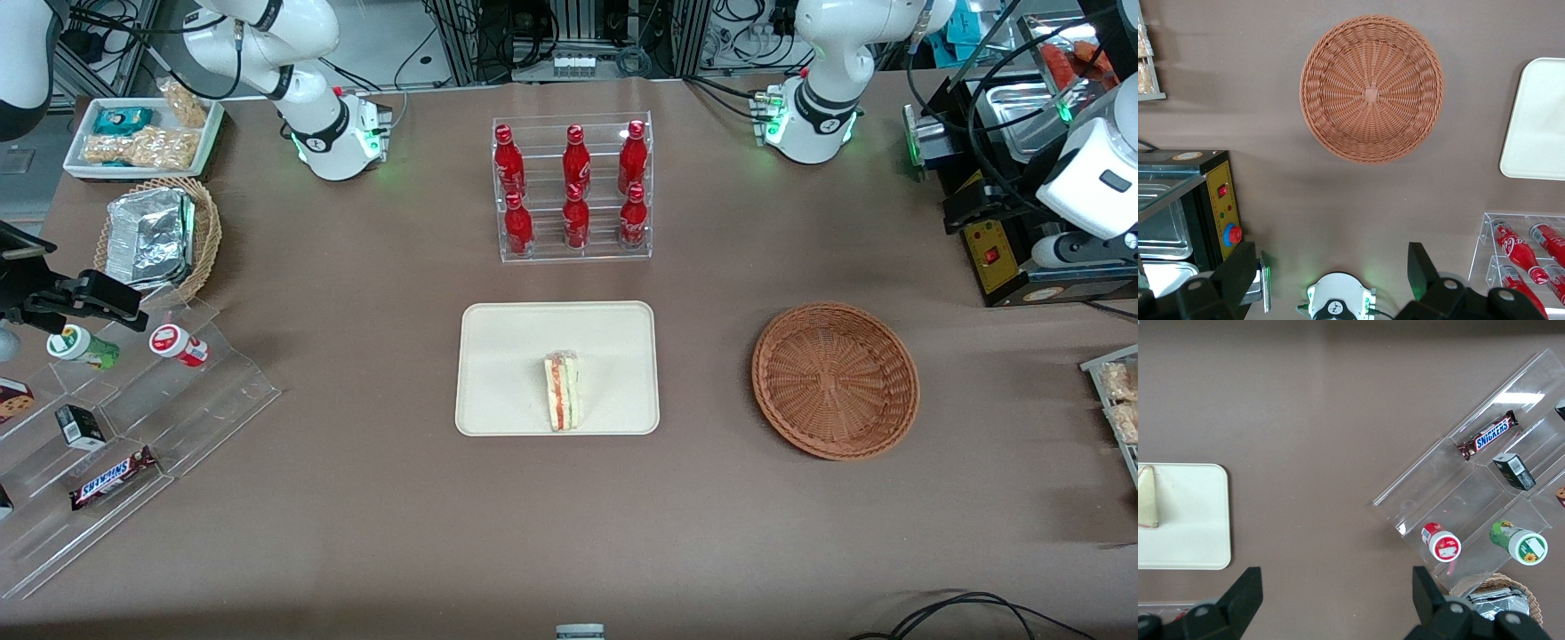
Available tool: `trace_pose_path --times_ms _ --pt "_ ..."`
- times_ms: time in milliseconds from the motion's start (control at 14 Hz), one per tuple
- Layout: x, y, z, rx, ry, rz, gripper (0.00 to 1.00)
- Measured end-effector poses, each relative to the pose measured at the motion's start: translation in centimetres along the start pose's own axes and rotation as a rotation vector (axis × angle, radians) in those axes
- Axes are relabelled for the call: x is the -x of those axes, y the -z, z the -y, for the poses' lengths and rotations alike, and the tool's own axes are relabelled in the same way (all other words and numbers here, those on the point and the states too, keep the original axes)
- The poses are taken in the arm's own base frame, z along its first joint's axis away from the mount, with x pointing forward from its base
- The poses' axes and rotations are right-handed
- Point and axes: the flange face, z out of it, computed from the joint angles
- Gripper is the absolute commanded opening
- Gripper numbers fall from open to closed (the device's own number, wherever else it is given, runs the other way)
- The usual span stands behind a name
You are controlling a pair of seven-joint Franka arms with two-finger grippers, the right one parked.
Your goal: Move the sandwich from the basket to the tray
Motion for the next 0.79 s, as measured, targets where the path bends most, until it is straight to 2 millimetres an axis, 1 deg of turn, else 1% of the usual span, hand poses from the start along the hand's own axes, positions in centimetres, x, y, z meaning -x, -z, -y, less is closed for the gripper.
trace_pose_path --times_ms 357,786 --pt "-0.29 0.29 -0.4 0.023 0.043 -0.029 1.0" --pt "-0.28 0.28 -0.55 0.024 0.046 -0.029 1.0"
